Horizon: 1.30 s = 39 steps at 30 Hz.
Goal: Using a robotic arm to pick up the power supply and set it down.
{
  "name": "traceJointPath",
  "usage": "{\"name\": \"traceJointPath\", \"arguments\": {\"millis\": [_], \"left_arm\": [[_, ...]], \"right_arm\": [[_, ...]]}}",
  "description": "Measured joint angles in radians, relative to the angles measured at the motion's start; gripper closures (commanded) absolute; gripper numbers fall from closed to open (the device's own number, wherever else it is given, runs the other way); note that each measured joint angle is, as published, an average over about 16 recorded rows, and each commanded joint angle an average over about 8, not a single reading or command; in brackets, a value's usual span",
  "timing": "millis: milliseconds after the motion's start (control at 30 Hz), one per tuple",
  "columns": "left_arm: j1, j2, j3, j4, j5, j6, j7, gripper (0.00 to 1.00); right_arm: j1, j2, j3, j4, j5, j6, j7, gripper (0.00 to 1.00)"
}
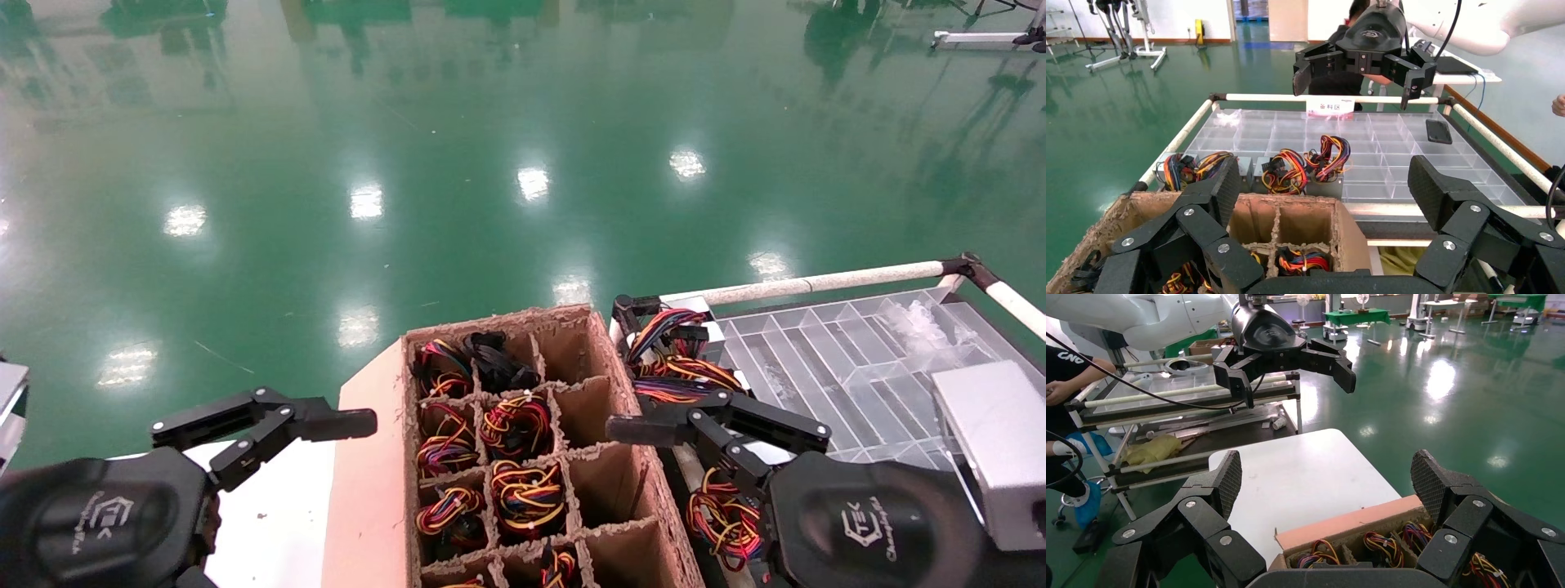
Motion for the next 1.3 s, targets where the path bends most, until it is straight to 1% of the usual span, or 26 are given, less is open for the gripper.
{"name": "traceJointPath", "arguments": {"millis": [433,700,900,1200,1233,1267,1300], "left_arm": [[0.0,0.0,0.0,0.0,0.0,0.0,0.0,1.0],[0.0,0.0,0.0,0.0,0.0,0.0,0.0,1.0],[0.0,0.0,0.0,0.0,0.0,0.0,0.0,1.0],[0.0,0.0,0.0,0.0,0.0,0.0,0.0,1.0],[0.0,0.0,0.0,0.0,0.0,0.0,0.0,1.0],[0.0,0.0,0.0,0.0,0.0,0.0,0.0,1.0],[0.0,0.0,0.0,0.0,0.0,0.0,0.0,1.0]], "right_arm": [[0.0,0.0,0.0,0.0,-0.001,0.0,0.0,0.0],[-0.01,0.002,-0.008,-0.001,-0.027,0.015,-0.004,0.0],[-0.022,-0.002,-0.028,0.009,-0.082,0.043,-0.01,0.0],[-0.025,-0.03,-0.085,0.034,-0.217,0.101,-0.005,0.0],[-0.024,-0.035,-0.092,0.036,-0.233,0.108,-0.004,0.01],[-0.023,-0.04,-0.099,0.038,-0.249,0.115,-0.002,0.06],[-0.022,-0.046,-0.106,0.04,-0.264,0.122,0.0,0.16]]}}
